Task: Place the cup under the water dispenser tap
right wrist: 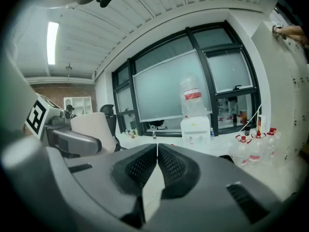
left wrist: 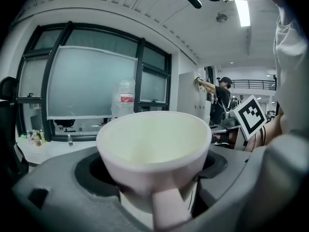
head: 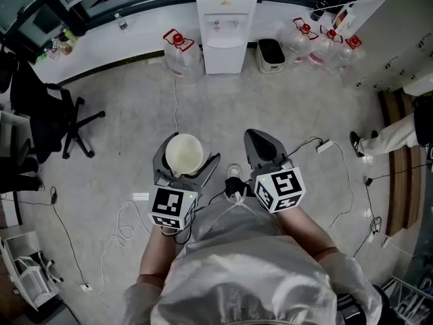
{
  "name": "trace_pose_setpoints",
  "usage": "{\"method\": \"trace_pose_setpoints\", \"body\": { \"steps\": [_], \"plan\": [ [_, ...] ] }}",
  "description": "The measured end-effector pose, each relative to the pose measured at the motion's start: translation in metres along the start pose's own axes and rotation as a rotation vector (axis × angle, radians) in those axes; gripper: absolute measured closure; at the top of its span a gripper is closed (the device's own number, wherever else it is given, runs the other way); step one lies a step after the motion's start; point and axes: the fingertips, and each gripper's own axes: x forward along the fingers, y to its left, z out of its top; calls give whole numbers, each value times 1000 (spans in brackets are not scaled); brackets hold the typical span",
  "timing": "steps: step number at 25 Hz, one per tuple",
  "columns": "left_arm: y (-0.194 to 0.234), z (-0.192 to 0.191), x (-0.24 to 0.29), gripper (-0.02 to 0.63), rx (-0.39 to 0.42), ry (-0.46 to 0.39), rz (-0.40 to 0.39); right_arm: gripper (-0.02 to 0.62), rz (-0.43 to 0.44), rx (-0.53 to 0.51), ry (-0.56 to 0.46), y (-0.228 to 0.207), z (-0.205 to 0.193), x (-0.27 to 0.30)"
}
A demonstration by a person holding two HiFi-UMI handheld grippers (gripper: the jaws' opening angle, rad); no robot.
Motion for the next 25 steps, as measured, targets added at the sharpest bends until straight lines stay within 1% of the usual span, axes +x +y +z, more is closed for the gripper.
{"method": "trace_pose_setpoints", "body": {
  "steps": [6, 11, 16, 22, 25],
  "plan": [
    [9, 24, 90, 143, -14, 8, 17, 566, 14, -3, 30, -82, 21, 46],
    [24, 29, 140, 143, 1, 50, 6, 566, -10, 40, 62, -129, 19, 77],
    [47, 35, 191, 143, 20, 75, -31, 566, -42, 89, 98, -160, 18, 114],
    [96, 40, 262, 143, 2, 74, -103, 566, -98, 70, 132, -189, 29, 178],
    [126, 42, 296, 143, 14, 88, -137, 566, -135, 79, 150, -204, 34, 217]
  ]
}}
